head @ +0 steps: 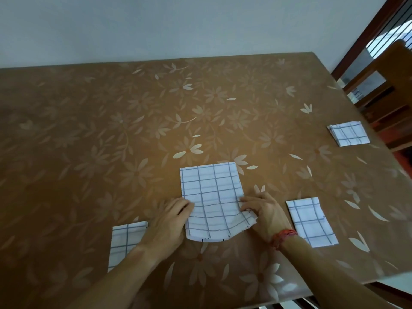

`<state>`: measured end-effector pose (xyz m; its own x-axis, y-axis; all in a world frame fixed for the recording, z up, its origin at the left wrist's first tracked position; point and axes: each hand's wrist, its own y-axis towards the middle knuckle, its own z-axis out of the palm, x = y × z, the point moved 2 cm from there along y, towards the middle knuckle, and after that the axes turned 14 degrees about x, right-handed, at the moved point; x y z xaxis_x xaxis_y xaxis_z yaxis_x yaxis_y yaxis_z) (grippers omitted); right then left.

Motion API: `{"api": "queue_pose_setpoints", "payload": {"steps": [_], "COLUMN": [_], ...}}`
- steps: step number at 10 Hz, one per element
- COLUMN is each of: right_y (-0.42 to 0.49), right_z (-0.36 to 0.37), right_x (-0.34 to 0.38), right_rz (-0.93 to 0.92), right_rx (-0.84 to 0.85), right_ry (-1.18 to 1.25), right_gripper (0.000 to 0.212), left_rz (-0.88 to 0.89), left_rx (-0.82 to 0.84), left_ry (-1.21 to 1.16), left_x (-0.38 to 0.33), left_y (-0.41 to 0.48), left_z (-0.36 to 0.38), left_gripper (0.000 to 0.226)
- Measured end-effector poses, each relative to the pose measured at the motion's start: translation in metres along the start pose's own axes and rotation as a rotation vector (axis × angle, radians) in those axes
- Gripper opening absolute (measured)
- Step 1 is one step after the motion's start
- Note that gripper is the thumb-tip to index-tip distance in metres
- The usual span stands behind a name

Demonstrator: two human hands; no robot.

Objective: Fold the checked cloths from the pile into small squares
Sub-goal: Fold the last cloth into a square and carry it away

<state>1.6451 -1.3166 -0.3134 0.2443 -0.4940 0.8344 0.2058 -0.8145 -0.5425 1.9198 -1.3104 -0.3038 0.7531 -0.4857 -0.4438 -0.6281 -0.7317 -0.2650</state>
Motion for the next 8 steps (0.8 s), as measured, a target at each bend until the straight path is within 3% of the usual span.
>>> {"api": "queue_pose_setpoints", "payload": {"steps": [1,2,5,6,8], "right_y": [-0.023,-0.026,-0.022,-0.013,0.007], "right_z": [0.007,0.009,0.007,0.004,-0.003], "right_x": [0.003,-0.002,0.018,0.02,0.024], "right_rz": [-0.243,-0.397,-0.348,-0.25,-0.102], "right_rx": [-0.153,-0.208,-0.284,-0.274,-0.26], "right_ry": [-0.579,-0.752,-0.861,-0.854,-0.777], "right_gripper": [0.026,0.025,0.019,0.013,0.017], "left_rz": [-0.036,-0.072,-0.157,-0.235,-0.355], "left_rx": [-0.087,-0.159,-0.219,-0.265,-0.253], "left_ry": [0.044,0.044,-0.048,-0.113,-0.247], "left_x": [0.003,0.002,0.001,-0.001,0.003], "left_y": [-0.005,-0.005,0.003,0.009,0.018], "left_z": [-0.001,0.0,-0.002,-0.006,-0.006], "left_gripper": [0.044,0.041,0.019,0.007,0.005]}}
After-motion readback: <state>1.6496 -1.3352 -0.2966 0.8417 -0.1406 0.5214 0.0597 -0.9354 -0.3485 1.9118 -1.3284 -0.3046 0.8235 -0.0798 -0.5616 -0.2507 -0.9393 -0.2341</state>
